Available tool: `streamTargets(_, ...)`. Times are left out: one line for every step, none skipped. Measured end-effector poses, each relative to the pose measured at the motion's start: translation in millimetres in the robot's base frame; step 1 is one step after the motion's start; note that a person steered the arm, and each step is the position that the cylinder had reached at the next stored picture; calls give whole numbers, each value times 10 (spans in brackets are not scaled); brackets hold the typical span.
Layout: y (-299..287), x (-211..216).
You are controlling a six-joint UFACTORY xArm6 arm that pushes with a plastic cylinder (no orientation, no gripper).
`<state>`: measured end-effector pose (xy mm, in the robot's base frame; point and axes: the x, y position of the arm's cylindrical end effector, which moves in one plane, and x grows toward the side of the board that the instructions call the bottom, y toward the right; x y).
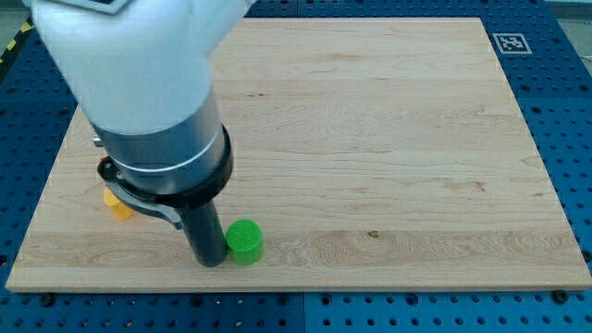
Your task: Move the green circle towards the center of the board
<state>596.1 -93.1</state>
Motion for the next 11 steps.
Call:
streamTargets(-32,40)
streamTargets(17,220)
streamTargets(48,226)
streamTargets(148,224)
streamTargets(391,10)
streamTargets(559,-202)
streamTargets(793,-416)
streamTargets(974,-649)
streamTargets(1042,-754)
streamTargets(1086,-507)
streamTargets(865,-545)
